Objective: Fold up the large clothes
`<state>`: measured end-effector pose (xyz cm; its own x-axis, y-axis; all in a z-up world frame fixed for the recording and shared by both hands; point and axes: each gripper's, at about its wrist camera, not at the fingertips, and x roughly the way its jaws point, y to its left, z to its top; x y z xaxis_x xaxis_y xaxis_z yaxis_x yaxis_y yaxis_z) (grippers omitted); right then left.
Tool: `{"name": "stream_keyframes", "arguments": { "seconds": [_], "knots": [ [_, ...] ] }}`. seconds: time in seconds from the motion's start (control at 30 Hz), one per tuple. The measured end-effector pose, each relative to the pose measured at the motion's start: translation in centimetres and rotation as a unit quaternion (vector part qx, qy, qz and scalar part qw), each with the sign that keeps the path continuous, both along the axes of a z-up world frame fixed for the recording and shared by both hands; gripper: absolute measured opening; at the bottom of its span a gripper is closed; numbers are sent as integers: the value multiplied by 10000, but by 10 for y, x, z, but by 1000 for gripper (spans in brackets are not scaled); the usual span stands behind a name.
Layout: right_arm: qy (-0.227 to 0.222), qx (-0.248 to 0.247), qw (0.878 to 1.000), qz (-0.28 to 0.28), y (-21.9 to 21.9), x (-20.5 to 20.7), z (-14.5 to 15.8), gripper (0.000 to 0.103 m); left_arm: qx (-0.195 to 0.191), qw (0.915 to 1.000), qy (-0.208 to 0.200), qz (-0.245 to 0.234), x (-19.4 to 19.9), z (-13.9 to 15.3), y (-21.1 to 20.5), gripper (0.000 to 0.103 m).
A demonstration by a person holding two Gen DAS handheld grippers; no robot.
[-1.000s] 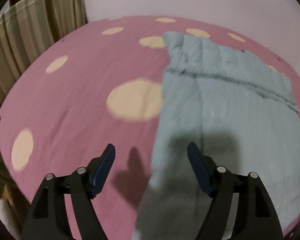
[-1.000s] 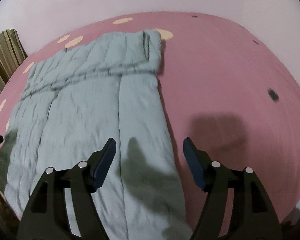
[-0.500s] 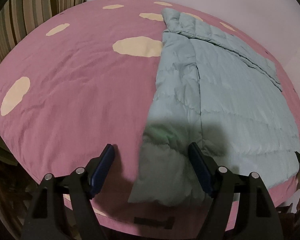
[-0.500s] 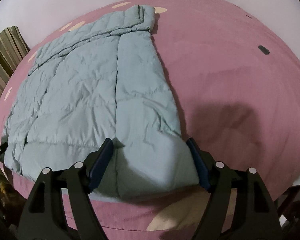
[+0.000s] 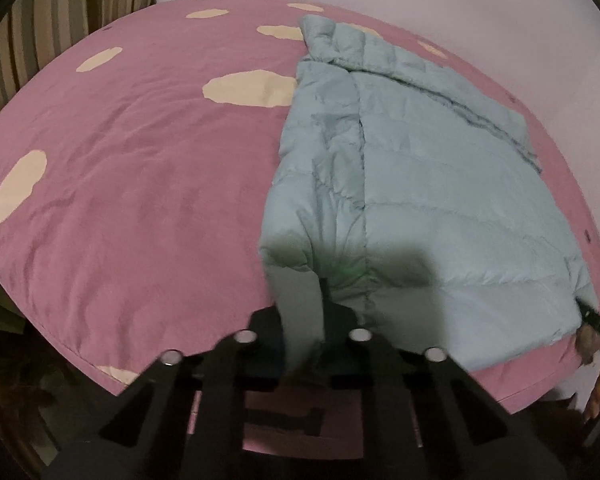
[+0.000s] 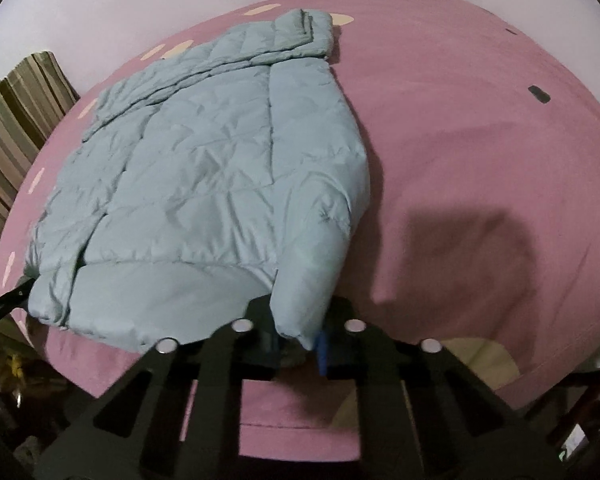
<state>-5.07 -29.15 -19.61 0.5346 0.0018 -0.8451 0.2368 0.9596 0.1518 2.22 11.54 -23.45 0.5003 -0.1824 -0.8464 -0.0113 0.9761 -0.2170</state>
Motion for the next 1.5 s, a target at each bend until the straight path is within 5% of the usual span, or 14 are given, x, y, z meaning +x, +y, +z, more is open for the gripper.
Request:
{"name": "stream_keyframes", "arguments": {
  "seconds": [0.37, 0.6, 0.77, 1.0, 1.17, 1.37, 1.43, 1.5],
  "knots": [
    [-890, 335, 9954, 105, 6, -16, 57, 5, -197, 9961, -747, 422, -6, 57, 14, 3],
    [-1308, 660, 9892, 70, -18, 48, 91, 5, -158, 9928, -1067, 526, 59, 87, 9, 3],
    [-1221, 718, 9898, -117, -31, 115, 81, 5, -23, 9936, -934, 637, 126, 73, 2, 3],
    [-570, 816, 9945, -333, -46, 198, 27, 6, 211, 9968, -369, 681, 205, 26, -11, 3],
    [-240, 865, 9955, -308, -47, 218, -5, 6, 236, 9975, -203, 632, 220, 3, -13, 3],
    [-314, 817, 9959, -236, -45, 217, 1, 14, 320, 9973, -459, 471, 216, 18, -15, 6],
    [-428, 861, 9951, -218, -48, 213, 10, 22, 230, 9971, -570, 451, 213, 28, -11, 14],
    [-545, 879, 9944, -203, -49, 207, 21, 30, 233, 9957, -723, 536, 206, 40, -6, 54]
  ]
}}
